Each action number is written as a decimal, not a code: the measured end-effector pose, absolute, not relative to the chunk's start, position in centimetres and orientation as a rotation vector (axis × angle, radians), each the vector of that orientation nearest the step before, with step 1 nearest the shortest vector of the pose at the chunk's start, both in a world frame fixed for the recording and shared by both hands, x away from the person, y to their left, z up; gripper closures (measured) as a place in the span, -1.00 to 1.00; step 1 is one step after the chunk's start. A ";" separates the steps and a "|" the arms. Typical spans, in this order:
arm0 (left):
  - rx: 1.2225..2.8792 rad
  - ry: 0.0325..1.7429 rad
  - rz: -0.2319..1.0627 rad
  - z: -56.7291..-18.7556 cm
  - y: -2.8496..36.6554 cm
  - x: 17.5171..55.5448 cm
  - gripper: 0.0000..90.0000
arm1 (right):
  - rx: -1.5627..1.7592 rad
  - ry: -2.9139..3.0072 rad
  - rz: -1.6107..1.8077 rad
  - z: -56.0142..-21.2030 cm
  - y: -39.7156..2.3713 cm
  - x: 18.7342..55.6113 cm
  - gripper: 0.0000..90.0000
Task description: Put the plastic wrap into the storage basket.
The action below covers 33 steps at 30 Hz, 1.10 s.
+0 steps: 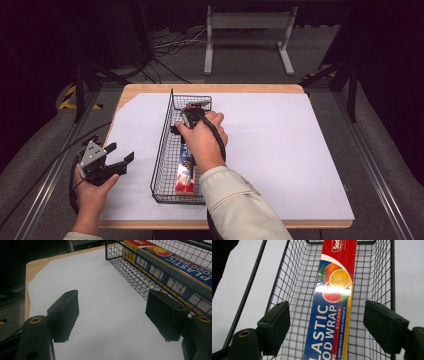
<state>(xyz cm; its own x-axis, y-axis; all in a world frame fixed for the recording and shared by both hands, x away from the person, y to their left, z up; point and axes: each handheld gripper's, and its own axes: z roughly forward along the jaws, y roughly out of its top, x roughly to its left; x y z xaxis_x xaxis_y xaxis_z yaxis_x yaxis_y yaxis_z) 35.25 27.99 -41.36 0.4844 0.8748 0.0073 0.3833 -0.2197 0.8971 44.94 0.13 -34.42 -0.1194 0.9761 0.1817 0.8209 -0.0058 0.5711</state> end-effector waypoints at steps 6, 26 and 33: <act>1.808 1.058 0.664 -41.4 27.9 35.5 -0.40 | 1.846 1.998 0.886 -33.1 -1.5 44.9 -0.51; 1.806 1.062 0.660 -41.4 28.1 35.4 -0.40 | 1.719 2.065 1.102 -30.6 -6.6 45.2 -0.56; 1.810 1.067 0.661 -41.4 28.2 35.4 -0.40 | 1.562 2.120 1.138 -30.4 -9.8 45.6 -0.58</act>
